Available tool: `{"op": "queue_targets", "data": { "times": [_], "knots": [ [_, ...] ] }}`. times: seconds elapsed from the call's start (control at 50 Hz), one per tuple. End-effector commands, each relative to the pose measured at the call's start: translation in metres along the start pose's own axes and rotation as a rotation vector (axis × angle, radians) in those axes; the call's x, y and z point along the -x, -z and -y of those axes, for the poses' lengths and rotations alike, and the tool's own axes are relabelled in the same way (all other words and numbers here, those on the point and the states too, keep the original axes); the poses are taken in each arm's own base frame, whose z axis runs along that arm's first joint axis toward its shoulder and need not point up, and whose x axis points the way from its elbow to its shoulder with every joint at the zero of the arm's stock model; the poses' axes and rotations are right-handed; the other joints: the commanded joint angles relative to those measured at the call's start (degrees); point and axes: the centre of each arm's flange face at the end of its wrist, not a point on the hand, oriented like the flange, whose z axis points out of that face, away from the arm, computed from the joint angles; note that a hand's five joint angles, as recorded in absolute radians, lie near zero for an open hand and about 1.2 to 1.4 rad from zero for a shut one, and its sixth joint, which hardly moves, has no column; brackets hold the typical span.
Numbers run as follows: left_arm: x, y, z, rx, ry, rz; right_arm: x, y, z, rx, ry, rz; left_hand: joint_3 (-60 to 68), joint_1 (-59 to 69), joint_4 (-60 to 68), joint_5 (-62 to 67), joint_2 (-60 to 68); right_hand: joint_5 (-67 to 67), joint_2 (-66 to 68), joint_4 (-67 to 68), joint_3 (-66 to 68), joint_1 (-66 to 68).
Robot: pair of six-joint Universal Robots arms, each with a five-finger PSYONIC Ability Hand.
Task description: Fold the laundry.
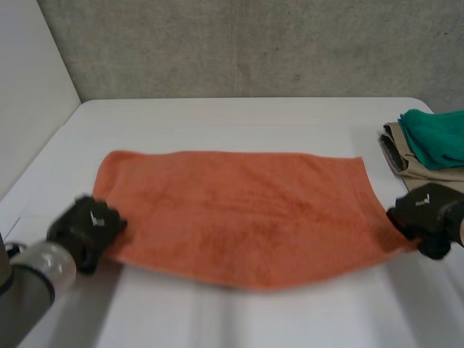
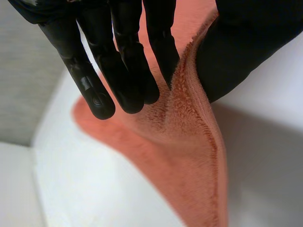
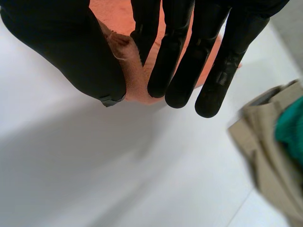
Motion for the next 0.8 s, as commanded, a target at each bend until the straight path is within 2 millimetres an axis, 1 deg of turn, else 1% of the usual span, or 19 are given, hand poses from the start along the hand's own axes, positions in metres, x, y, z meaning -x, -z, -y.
{"op": "queue_targets", "data": {
  "times": [0.02, 0.06, 0.1, 0.16, 0.18, 0.2, 0.22, 0.24, 0.28, 0.3, 0.32, 0.38, 0.4, 0.46, 0.48, 0.52, 0.64, 0.72, 0.8],
  "knots": [
    [-0.022, 0.005, -0.013, 0.08, -0.109, -0.14, 0.008, 0.001, -0.012, 0.076, 0.041, 0.086, 11.7, 14.5, 11.3, 13.7, 11.5, 13.1, 12.5, 11.8, 12.7, 23.4],
    [-0.018, -0.006, -0.01, 0.07, -0.112, -0.128, 0.008, -0.004, -0.013, 0.079, 0.038, 0.1, 11.7, 14.5, 11.3, 13.7, 11.5, 13.1, 12.5, 11.8, 12.7, 23.4],
    [-0.007, -0.022, -0.001, 0.03, -0.115, -0.078, 0.006, -0.014, -0.015, 0.086, 0.017, 0.11, 11.7, 14.5, 11.3, 13.7, 11.5, 13.1, 12.5, 11.8, 12.7, 23.4],
    [-0.001, -0.042, 0.005, -0.005, -0.119, -0.037, -0.001, -0.031, -0.014, 0.072, -0.028, 0.092, 11.7, 14.5, 11.3, 13.7, 11.5, 13.1, 12.5, 11.8, 12.7, 23.4],
    [0.003, -0.056, 0.008, -0.025, -0.122, -0.012, -0.002, -0.036, -0.012, 0.063, -0.046, 0.084, 11.7, 14.5, 11.3, 13.7, 11.5, 13.1, 12.5, 11.8, 12.7, 23.4],
    [0.005, -0.065, 0.01, -0.039, -0.124, 0.006, -0.003, -0.04, -0.011, 0.053, -0.067, 0.074, 11.7, 14.5, 11.3, 13.7, 11.5, 13.1, 12.5, 11.8, 12.7, 23.4],
    [0.009, -0.074, 0.013, -0.054, -0.125, 0.026, -0.006, -0.052, -0.007, 0.027, -0.097, 0.045, 11.7, 14.5, 11.3, 13.7, 11.5, 13.1, 12.5, 11.8, 12.7, 23.4],
    [0.013, -0.091, 0.017, -0.08, -0.128, 0.056, -0.007, -0.056, -0.004, 0.011, -0.1, 0.032, 11.7, 14.5, 11.3, 13.7, 11.5, 13.1, 12.5, 11.8, 12.7, 23.4],
    [0.017, -0.108, 0.019, -0.1, -0.131, 0.087, -0.01, -0.067, 0.004, -0.02, -0.11, -0.001, 11.7, 14.5, 11.3, 13.7, 11.5, 13.1, 12.5, 11.8, 12.7, 23.4],
    [0.018, -0.116, 0.021, -0.111, -0.133, 0.1, -0.013, -0.077, 0.012, -0.048, -0.115, -0.034, 11.7, 14.5, 11.3, 13.7, 11.5, 13.1, 12.5, 11.8, 12.7, 23.4],
    [0.022, -0.132, 0.025, -0.135, -0.135, 0.127, -0.014, -0.082, 0.013, -0.053, -0.116, -0.048, 11.7, 14.5, 11.3, 13.7, 11.5, 13.1, 12.5, 11.8, 12.7, 23.4],
    [0.026, -0.152, 0.032, -0.172, -0.141, 0.161, -0.022, -0.096, 0.022, -0.07, -0.108, -0.124, 11.7, 14.5, 11.3, 13.7, 11.5, 13.1, 12.5, 11.8, 12.7, 23.4],
    [0.028, -0.164, 0.036, -0.195, -0.144, 0.182, -0.025, -0.101, 0.025, -0.077, -0.104, -0.145, 11.7, 14.5, 11.3, 13.7, 11.5, 13.1, 12.5, 11.8, 12.7, 23.4],
    [0.03, -0.184, 0.039, -0.222, -0.144, 0.214, -0.034, -0.117, 0.034, -0.111, -0.095, -0.217, 11.7, 14.5, 11.3, 13.7, 11.5, 13.1, 12.5, 11.8, 12.7, 23.4],
    [0.033, -0.196, 0.041, -0.241, -0.144, 0.239, -0.034, -0.122, 0.036, -0.122, -0.096, -0.227, 11.7, 14.5, 11.3, 13.7, 11.5, 13.1, 12.5, 11.8, 12.7, 23.4],
    [0.033, -0.206, 0.042, -0.259, -0.145, 0.261, -0.038, -0.136, 0.045, -0.166, -0.095, -0.267, 11.7, 14.5, 11.3, 13.7, 11.5, 13.1, 12.5, 11.8, 12.7, 23.4],
    [0.037, -0.24, 0.05, -0.347, -0.151, 0.365, -0.047, -0.169, 0.052, -0.2, -0.093, -0.347, 11.7, 14.5, 11.3, 13.7, 11.5, 13.1, 12.5, 11.8, 12.7, 23.4],
    [0.038, -0.255, 0.051, -0.374, -0.152, 0.405, -0.05, -0.191, 0.057, -0.22, -0.088, -0.405, 11.7, 14.5, 11.3, 13.7, 11.5, 13.1, 12.5, 11.8, 12.7, 23.4],
    [0.031, -0.264, 0.049, -0.384, -0.154, 0.405, -0.052, -0.212, 0.058, -0.251, -0.083, -0.451, 11.7, 14.5, 11.3, 13.7, 11.5, 13.1, 12.5, 11.8, 12.7, 23.4]
  ]
}}
